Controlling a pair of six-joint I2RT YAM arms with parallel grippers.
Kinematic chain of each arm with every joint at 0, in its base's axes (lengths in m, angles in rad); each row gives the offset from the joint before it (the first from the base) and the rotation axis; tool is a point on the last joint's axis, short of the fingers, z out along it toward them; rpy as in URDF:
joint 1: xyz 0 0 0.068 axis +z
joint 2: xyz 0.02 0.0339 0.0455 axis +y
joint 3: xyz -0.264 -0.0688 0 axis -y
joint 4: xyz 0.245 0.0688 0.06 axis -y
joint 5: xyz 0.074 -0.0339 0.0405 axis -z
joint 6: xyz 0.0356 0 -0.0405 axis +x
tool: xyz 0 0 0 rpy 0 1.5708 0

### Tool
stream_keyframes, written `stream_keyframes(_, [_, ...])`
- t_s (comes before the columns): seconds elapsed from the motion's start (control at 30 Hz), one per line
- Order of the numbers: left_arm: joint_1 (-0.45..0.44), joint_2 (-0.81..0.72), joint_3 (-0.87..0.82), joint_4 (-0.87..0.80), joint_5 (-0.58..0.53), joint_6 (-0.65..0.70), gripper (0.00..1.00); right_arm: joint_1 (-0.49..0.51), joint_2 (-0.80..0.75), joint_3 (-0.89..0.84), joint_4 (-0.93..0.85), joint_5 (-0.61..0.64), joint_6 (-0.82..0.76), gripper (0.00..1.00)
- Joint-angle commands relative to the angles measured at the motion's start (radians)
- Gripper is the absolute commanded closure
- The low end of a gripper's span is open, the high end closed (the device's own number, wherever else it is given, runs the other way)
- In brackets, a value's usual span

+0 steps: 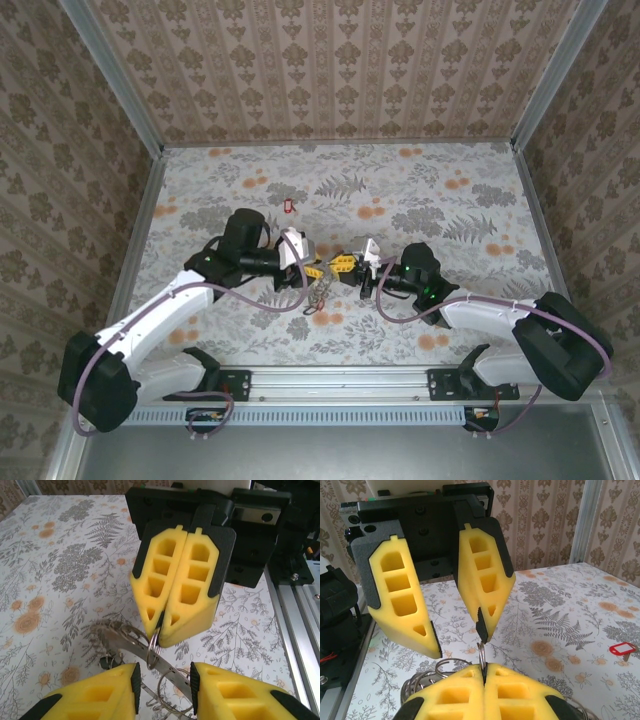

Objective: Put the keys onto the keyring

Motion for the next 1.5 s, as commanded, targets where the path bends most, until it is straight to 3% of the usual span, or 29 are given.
stream_keyframes(0.0, [0.001,0.013,0.038,0.024,0.061,-0.004,0.71,0.002,0.004,0.035,0.097,-0.040,0.006,1.00])
stream_keyframes(0.33, [-0.003,0.033,0.033,0.013,0.058,0.022,0.79,0.001,-0.011,0.032,0.116,-0.048,0.016,1.00])
stream_keyframes(0.37, [-0.005,0.032,0.033,0.013,0.056,0.024,0.81,0.002,-0.010,0.032,0.116,-0.051,0.016,1.00])
stream_keyframes(0.47, [-0.009,0.031,0.048,-0.001,0.056,0.039,1.00,0.002,-0.010,0.032,0.115,-0.057,0.016,1.00])
stream_keyframes(0.63, [-0.022,0.025,0.070,-0.054,0.043,0.097,1.00,0.004,-0.021,0.042,0.065,-0.052,-0.004,1.00])
stream_keyframes(0.8, [-0.052,0.006,0.093,-0.123,-0.081,0.136,1.00,0.018,-0.090,0.116,-0.293,-0.037,-0.224,0.79])
stream_keyframes(1.1, [-0.064,0.010,0.121,-0.181,-0.115,0.163,1.00,0.027,-0.124,0.168,-0.509,0.022,-0.381,0.70])
stream_keyframes(1.27, [-0.068,0.021,0.130,-0.191,-0.123,0.167,1.00,0.034,-0.131,0.208,-0.628,0.033,-0.452,0.75])
stream_keyframes(1.47, [-0.074,0.034,0.141,-0.205,-0.115,0.169,1.00,0.052,-0.108,0.219,-0.620,0.038,-0.435,0.75])
